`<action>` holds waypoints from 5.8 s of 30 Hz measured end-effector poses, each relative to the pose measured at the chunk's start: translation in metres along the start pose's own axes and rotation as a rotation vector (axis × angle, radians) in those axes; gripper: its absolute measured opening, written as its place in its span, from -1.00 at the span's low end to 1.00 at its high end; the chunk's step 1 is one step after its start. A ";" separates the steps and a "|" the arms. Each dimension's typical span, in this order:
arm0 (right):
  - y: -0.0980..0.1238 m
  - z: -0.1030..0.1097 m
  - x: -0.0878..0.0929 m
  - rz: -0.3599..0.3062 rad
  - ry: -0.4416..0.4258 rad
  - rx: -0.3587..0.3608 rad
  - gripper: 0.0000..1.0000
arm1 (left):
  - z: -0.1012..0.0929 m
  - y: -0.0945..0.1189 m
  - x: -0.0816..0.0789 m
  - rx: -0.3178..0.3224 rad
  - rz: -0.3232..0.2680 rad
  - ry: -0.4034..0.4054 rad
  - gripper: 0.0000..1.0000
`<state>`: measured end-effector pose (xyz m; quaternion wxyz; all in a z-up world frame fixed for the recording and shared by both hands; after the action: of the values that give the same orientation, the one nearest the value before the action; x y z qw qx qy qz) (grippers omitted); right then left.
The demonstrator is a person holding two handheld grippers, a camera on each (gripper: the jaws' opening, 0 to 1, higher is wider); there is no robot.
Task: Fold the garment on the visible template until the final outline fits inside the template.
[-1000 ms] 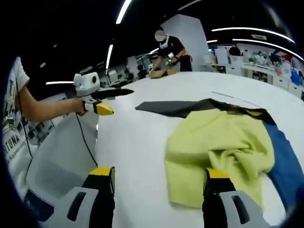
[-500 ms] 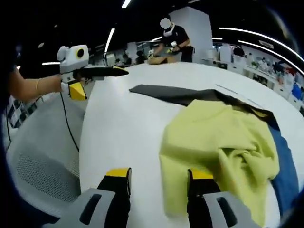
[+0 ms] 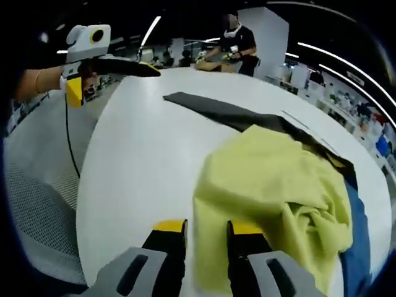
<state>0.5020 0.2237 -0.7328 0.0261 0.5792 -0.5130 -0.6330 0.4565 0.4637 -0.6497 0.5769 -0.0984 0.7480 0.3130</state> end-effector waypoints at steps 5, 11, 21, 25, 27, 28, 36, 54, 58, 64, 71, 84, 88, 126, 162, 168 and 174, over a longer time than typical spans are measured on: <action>-0.002 -0.001 -0.001 -0.010 0.027 0.032 -0.90 | -0.007 -0.004 0.000 0.010 0.011 0.000 0.75; 0.000 -0.001 -0.008 -0.009 0.041 0.010 -1.00 | -0.007 -0.004 0.003 0.009 0.022 -0.003 0.72; 0.025 -0.020 -0.051 -0.120 0.030 -0.008 -1.00 | -0.007 -0.004 0.006 0.011 0.039 0.002 0.68; 0.029 -0.040 -0.068 -0.162 -0.047 0.006 -1.00 | -0.005 -0.004 0.005 0.008 0.036 0.004 0.67; 0.028 -0.052 -0.072 -0.163 -0.110 0.028 -1.00 | -0.004 -0.005 0.005 0.007 0.035 0.006 0.67; 0.028 -0.056 -0.073 -0.157 -0.140 0.038 -1.00 | -0.004 -0.005 0.005 0.005 0.036 0.007 0.66; 0.017 -0.095 -0.073 -0.140 -0.232 0.108 -1.00 | -0.001 -0.011 0.007 -0.006 0.035 0.029 0.60; -0.015 -0.142 -0.039 -0.005 -0.481 0.195 -1.00 | -0.004 -0.035 0.008 0.008 0.036 0.072 0.46; -0.019 -0.144 -0.033 0.028 -0.473 0.205 -1.00 | -0.004 -0.037 0.008 0.012 0.038 0.076 0.44; -0.023 -0.141 -0.020 0.079 -0.473 0.198 -1.00 | -0.005 -0.038 0.009 0.010 0.038 0.094 0.40; -0.021 -0.139 -0.020 0.057 -0.520 0.163 -0.93 | -0.007 -0.041 0.008 0.016 0.043 0.114 0.36; 0.023 -0.152 -0.011 0.002 -0.573 0.178 -0.09 | -0.010 -0.051 -0.006 0.055 -0.014 0.163 0.32; 0.040 -0.154 -0.003 -0.005 -0.569 0.186 -0.02 | -0.010 -0.057 -0.010 0.064 -0.023 0.173 0.29; 0.077 -0.129 0.080 0.113 -0.454 0.219 -0.23 | -0.004 -0.165 -0.027 0.040 0.009 0.420 -0.11; 0.058 -0.117 0.086 0.141 -0.415 0.321 -0.86 | 0.006 -0.209 -0.017 -0.031 0.062 0.651 -0.92; 0.058 -0.115 0.086 0.156 -0.416 0.319 -0.95 | 0.009 -0.205 -0.020 -0.029 0.032 0.648 -0.96; 0.058 -0.114 0.084 0.167 -0.417 0.313 -1.00 | 0.010 -0.194 -0.026 -0.005 0.004 0.665 -0.99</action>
<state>0.5281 0.0732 -0.7303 -0.1179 0.3892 -0.6448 -0.6472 0.5707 0.3118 -0.6962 0.3005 -0.1951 0.8946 0.2669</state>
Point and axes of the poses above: the point that each gripper's makers call its tool centre point, and the gripper's own axes: y roughly backward along the fingers, z roughly to its left, x roughly out of its underside, the point moved 8 cm from there along y, roughly backward along the fingers, and after that the axes turned 12 degrees about x, right-handed, at the moved point
